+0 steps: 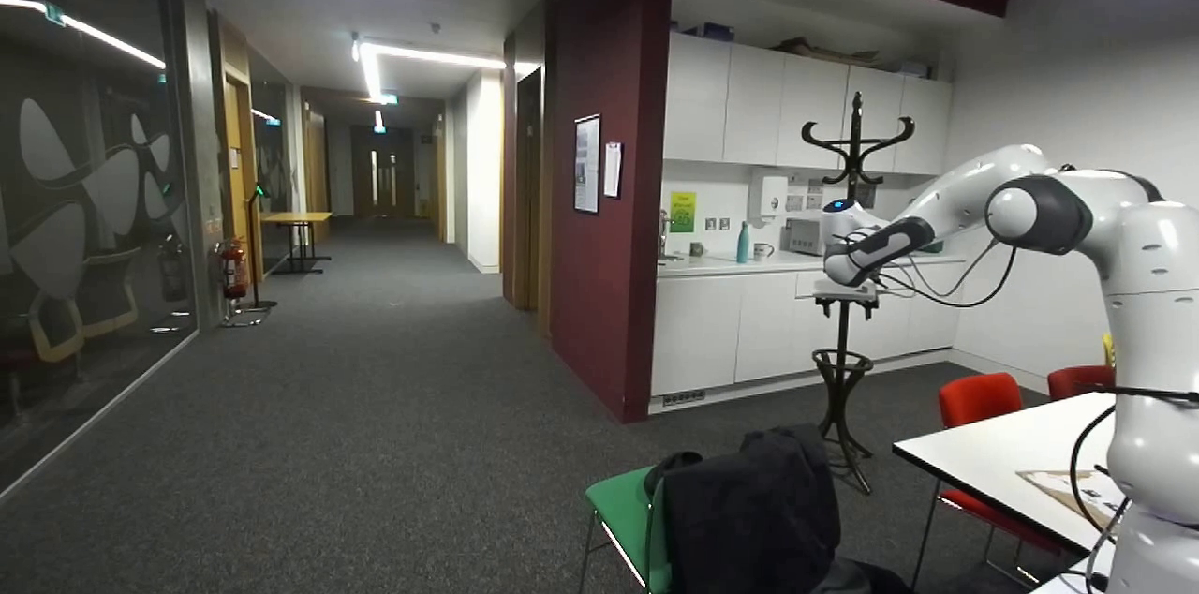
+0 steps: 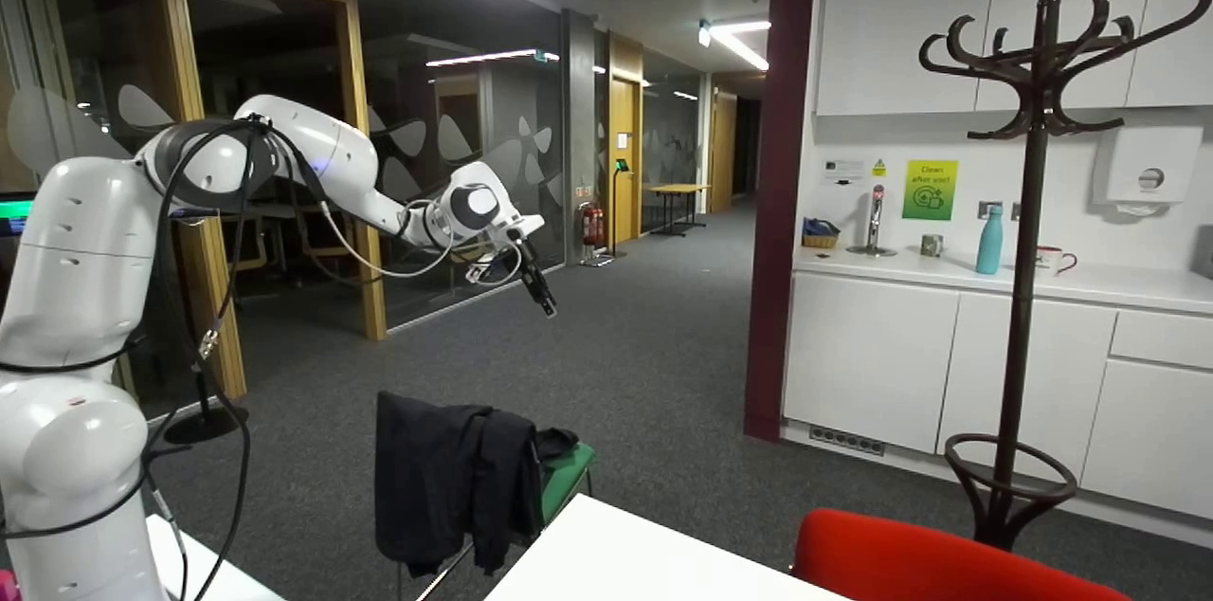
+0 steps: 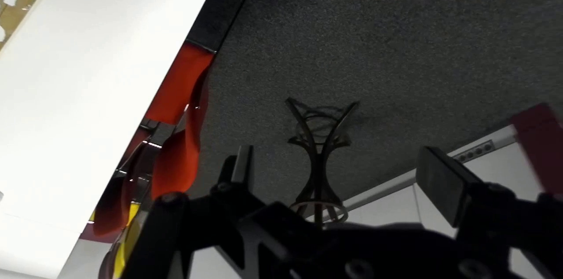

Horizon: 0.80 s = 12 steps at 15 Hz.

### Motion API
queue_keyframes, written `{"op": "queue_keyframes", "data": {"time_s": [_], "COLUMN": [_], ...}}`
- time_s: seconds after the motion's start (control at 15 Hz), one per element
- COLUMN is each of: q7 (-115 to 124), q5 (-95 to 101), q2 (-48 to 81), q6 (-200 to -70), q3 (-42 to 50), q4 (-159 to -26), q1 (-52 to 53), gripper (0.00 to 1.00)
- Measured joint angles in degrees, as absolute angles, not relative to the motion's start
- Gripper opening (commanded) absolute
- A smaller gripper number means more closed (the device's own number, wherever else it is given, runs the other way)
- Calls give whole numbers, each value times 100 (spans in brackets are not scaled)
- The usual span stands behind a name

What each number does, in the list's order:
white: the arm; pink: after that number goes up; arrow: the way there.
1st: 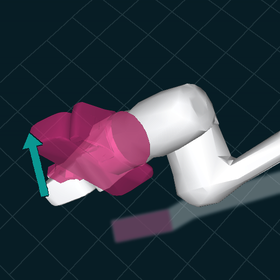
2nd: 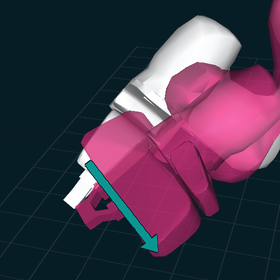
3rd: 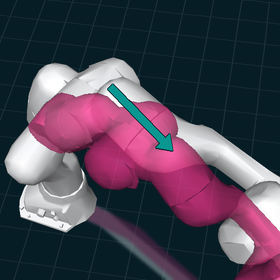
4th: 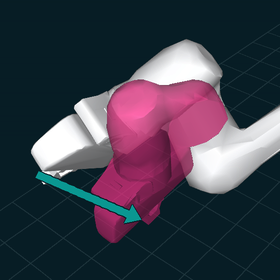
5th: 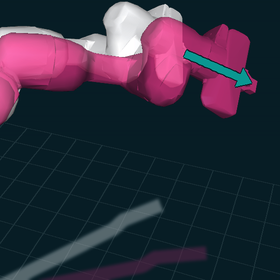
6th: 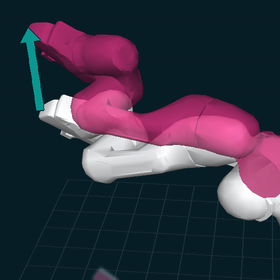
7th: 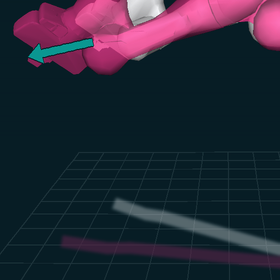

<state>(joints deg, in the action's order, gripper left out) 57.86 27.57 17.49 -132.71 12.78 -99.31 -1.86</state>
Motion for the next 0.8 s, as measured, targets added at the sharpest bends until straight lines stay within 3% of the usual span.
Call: {"op": "queue_keyframes", "data": {"time_s": [0.8], "q7": [3166], "q5": [983], "q2": [493], "q6": [-12733], "q3": [106], "q4": [-11414], "q1": [128], "gripper": [100]}}
